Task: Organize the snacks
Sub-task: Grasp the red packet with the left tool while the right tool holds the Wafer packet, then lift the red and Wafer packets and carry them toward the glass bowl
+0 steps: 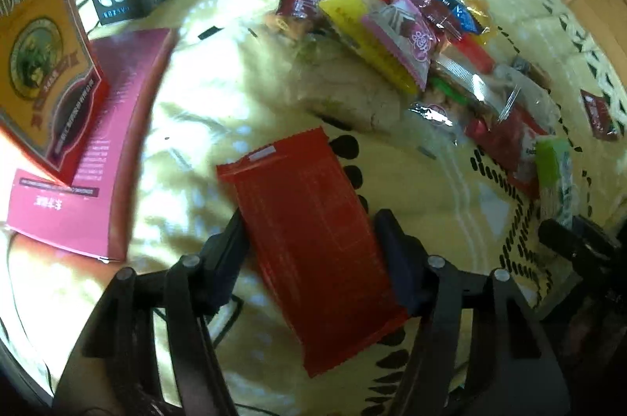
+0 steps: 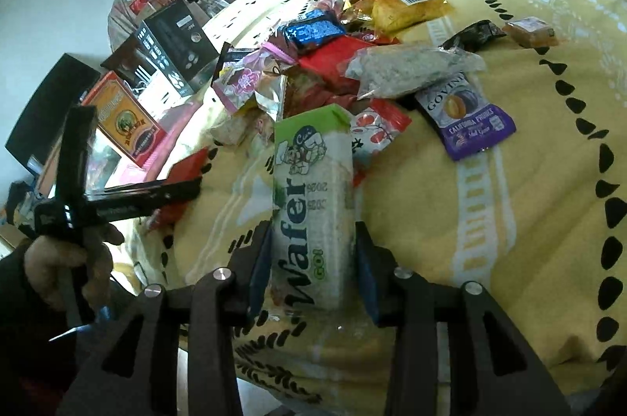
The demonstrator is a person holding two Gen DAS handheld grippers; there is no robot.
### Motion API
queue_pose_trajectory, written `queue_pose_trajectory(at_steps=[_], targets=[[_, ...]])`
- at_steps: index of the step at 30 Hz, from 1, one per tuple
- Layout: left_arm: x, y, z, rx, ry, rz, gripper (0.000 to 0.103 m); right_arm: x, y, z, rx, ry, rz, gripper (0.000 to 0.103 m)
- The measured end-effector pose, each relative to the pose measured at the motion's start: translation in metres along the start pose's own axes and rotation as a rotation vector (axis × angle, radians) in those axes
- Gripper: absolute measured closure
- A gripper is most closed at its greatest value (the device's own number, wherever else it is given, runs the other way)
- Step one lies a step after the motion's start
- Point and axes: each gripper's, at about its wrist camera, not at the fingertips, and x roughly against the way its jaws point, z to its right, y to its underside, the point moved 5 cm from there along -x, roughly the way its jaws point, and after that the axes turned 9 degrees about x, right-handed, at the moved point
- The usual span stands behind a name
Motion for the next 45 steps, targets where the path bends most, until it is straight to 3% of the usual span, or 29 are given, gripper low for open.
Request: queue_pose_trajectory(at_steps=[7,13,15,17,19,26,36,45], targets=[[-0.008,0.003,0.017,0.013,-0.095,0.064,0.018,-0.005,0.0,-0.004,0.041,0.056,-0.015,0.058],[-0.006,0.005,0.013,0.031,-0.15,0.097,0.014,-0.008,-0.004,-0.007,0.054,0.108,-0.022,0.058],[-0.005,0.006,0.012,0.029,-0.153,0.092,0.018,-0.01,-0.003,-0.007,0.064,0.116,-0.026,0.058],[-0.002,0.006,0.016,0.016,-0.142,0.086,0.044,-0.009,-0.003,-0.006,0.058,0.107,-0.025,0.059],[0.003,0.006,0.018,0.0,-0.14,0.085,0.046,-0.008,-0.002,-0.004,0.051,0.106,-0.02,0.063],[0.022,0.008,0.031,-0.065,-0.116,0.116,0.048,0.005,-0.004,-0.003,0.038,0.092,0.029,0.064],[0.079,-0.008,0.055,-0.162,-0.079,0.259,0.049,0.03,-0.016,-0.011,0.045,0.101,0.068,0.064],[0.147,-0.037,0.037,-0.124,-0.015,0.4,0.049,0.059,-0.046,-0.023,0.082,0.117,0.132,0.064]])
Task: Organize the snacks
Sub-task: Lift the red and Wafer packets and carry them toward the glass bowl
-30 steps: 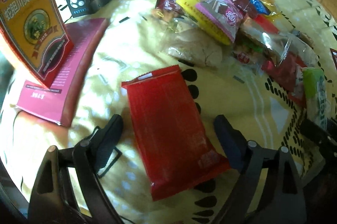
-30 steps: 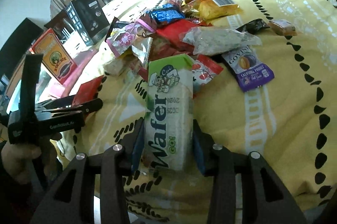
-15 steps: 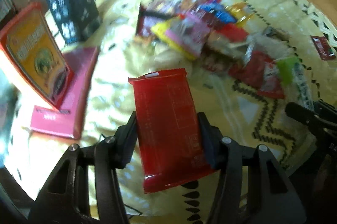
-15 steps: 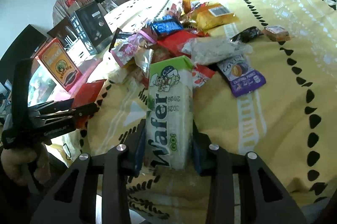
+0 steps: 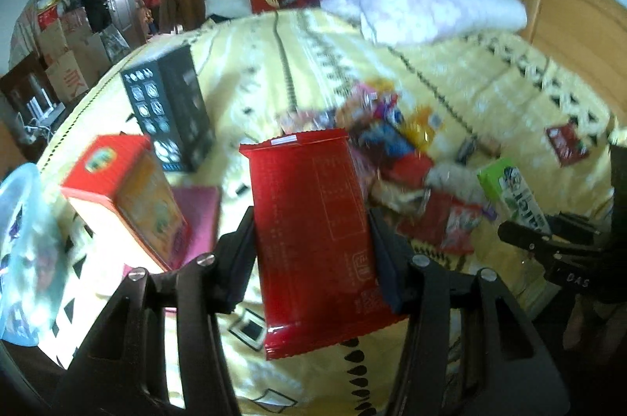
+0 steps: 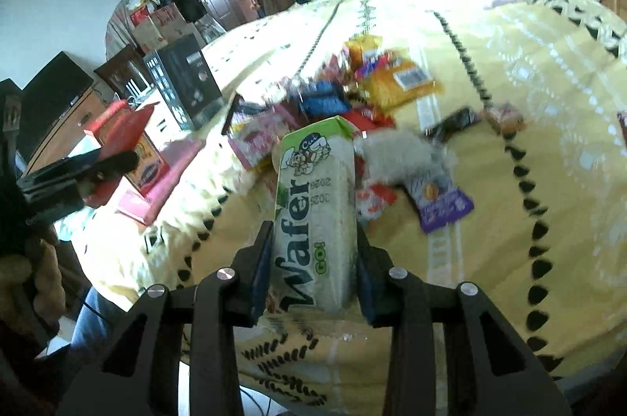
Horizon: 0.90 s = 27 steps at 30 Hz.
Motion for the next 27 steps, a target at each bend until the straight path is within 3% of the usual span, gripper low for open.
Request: queue_pose_trajectory(at_steps=[5,11,19,27], targets=[[0.027,-0.025,-0.026,0.061,0.014,0.065,0.049,0.015,-0.031,-0.013,0.035,-0.007,0.055,0.064],[0.061,-0.051,-0.065,0.116,-0.028,0.159,0.049,0.025,-0.077,-0.041,0.092,-0.047,0.12,0.064],[0.103,-0.083,-0.151,0.241,-0.167,0.277,0.049,0.033,-0.153,-0.104,0.197,-0.137,0.215,0.064],[0.139,-0.095,-0.23,0.324,-0.317,0.356,0.049,0.021,-0.22,-0.21,0.324,-0.296,0.252,0.064]])
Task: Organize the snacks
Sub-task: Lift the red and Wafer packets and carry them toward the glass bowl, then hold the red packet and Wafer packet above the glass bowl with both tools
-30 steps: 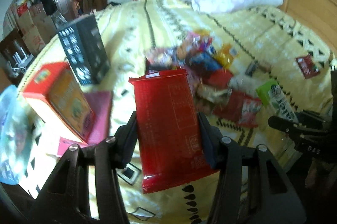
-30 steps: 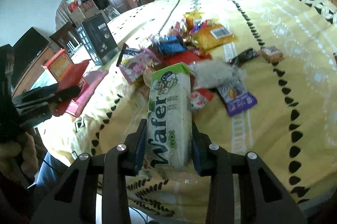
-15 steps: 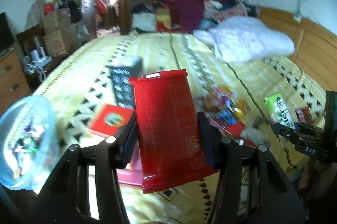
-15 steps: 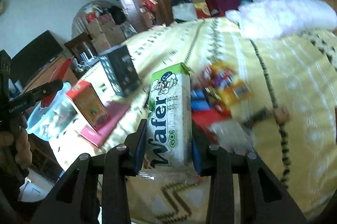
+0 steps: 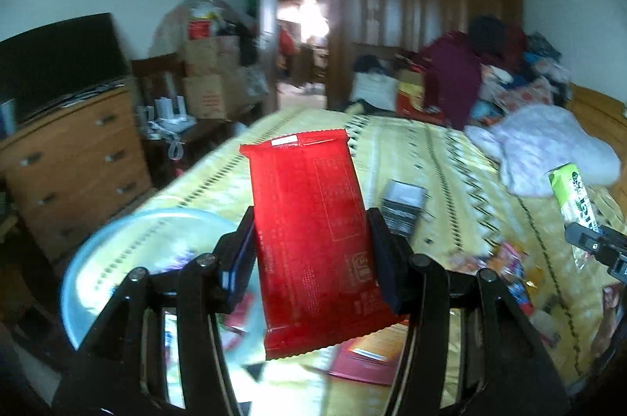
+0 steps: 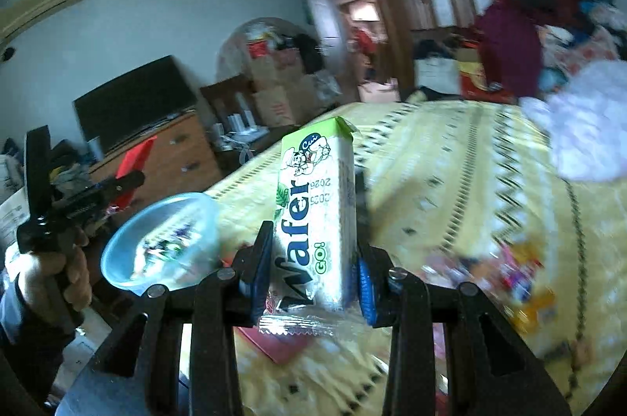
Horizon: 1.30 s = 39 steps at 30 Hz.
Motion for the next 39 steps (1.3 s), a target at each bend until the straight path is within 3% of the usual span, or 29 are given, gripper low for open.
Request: queue_pose_trajectory(at_steps=[13,20,29,39], targets=[[-0.013,-0.015,-0.113,0.13,-0.183,-0.001,0.049,-0.117,-0.088,-0.163,0.15,-0.299,-0.038,0.064],[-0.023,-0.005,-0.158,0.204,-0.231,-0.044,0.049,-0.164,-0.099,-0.228,0.173,-0.403,-0.096,0.064],[-0.03,0.002,-0.183,0.237,-0.244,-0.077,0.049,-0.211,-0.095,-0.276,0.177,-0.476,-0.169,0.064],[-0.038,0.002,-0.198,0.233,-0.243,-0.099,0.049,-0.227,-0.091,-0.285,0.162,-0.491,-0.196,0.064]])
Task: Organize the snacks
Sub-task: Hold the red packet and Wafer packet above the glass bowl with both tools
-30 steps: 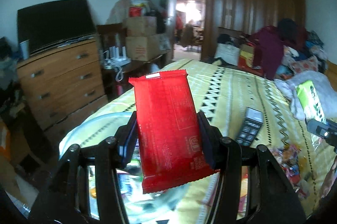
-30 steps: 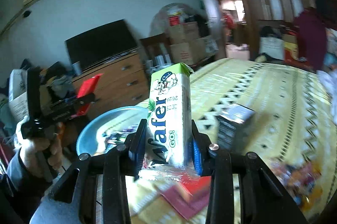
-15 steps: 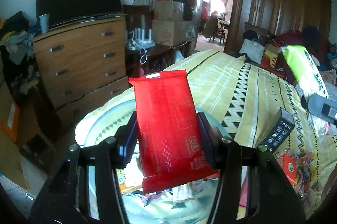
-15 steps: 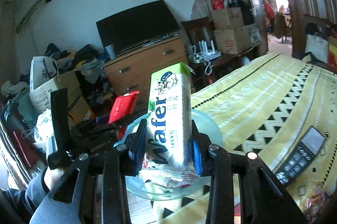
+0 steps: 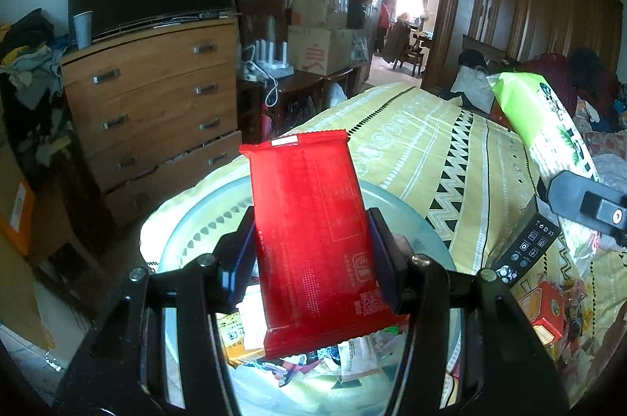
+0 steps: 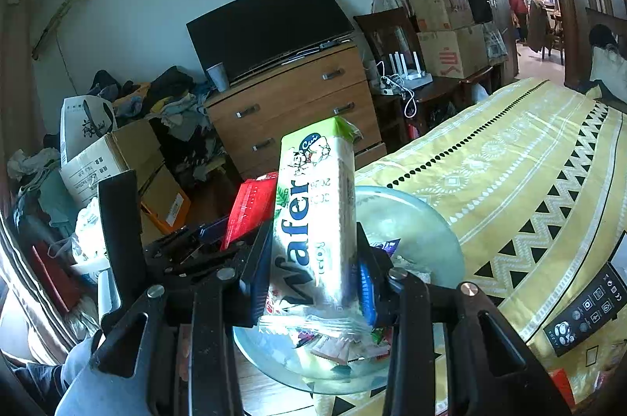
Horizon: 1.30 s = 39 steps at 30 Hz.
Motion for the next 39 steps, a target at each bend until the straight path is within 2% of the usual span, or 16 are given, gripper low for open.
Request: queue_pose_trajectory(at_steps=[14,39], targets=[[-0.013,0.004,-0.006,-0.005,-0.039,-0.023,0.049,-0.011,0.007,0.008,-0.021,0.008,-0.025,0.064],[-0.016,0.005,-0.013,-0.002,-0.047,-0.031,0.049,-0.021,0.008,0.0,-0.02,-0.001,-0.04,0.064]])
